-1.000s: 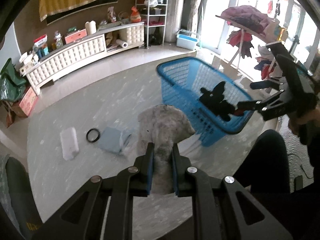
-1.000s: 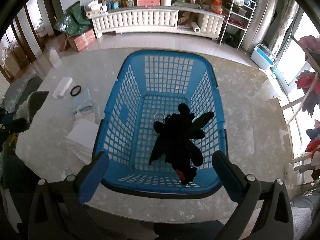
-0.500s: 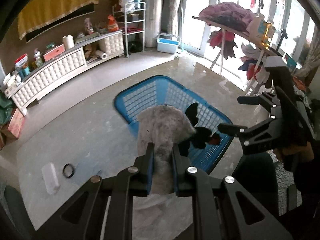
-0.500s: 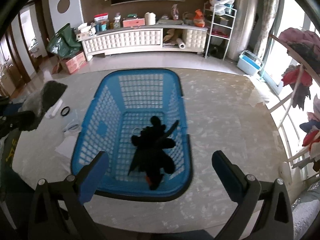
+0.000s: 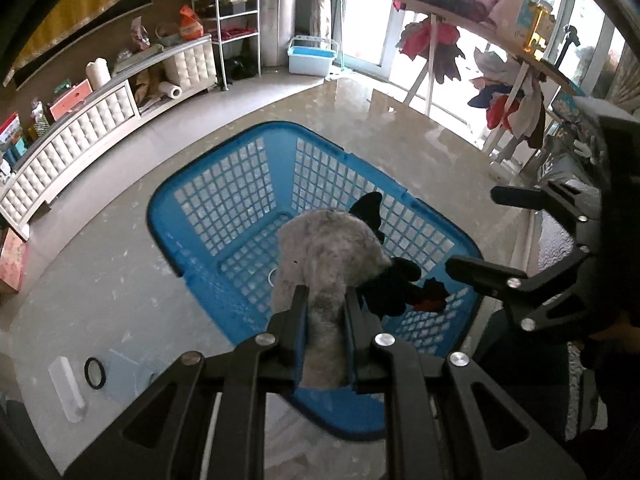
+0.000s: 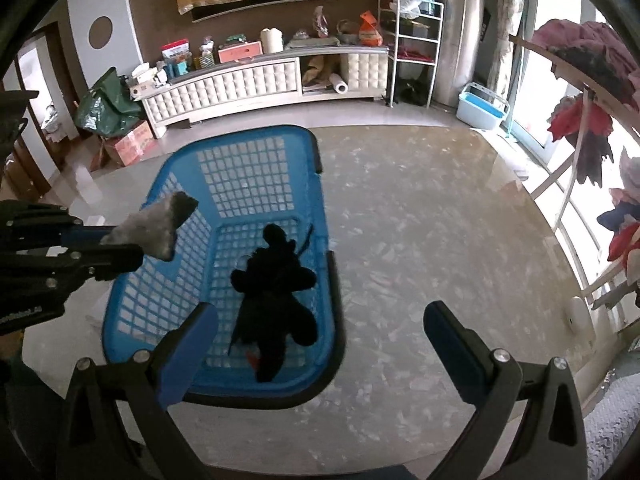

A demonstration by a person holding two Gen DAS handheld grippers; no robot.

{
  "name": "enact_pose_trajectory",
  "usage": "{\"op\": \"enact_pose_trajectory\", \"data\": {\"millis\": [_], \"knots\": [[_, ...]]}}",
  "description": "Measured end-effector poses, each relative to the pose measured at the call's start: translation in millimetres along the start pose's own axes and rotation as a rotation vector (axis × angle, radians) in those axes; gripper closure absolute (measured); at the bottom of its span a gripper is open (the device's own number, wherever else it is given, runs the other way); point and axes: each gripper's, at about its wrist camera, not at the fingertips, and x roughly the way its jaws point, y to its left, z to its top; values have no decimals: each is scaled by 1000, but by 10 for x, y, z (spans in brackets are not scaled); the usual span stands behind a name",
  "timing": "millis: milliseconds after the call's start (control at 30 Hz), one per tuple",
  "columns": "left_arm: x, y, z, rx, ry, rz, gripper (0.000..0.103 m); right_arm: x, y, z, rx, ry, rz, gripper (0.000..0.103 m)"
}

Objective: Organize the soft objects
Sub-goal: 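Carry the grey cloth over the basket with the left gripper and release it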

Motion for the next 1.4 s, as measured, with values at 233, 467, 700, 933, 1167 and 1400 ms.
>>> {"op": "enact_pose_trajectory", "data": {"millis": [233,467,700,933,1167,1400], "knots": [[271,-23,107,55,25,-11,88,51,-118,23,24,12,-5,0],[577,-8,145,90,88,14,88,176,-229,54,46,27,5,0],[702,-6,144,101,118,28,87,256,-248,46,41,59,22,0],[768,-52,160,114,129,51,79,239,-296,66,59,64,46,0],[548,-127,200,139,75,104,30,186,-277,76,55,60,69,0],[185,-158,208,150,27,150,20,101,-201,105,39,47,90,0]]}}
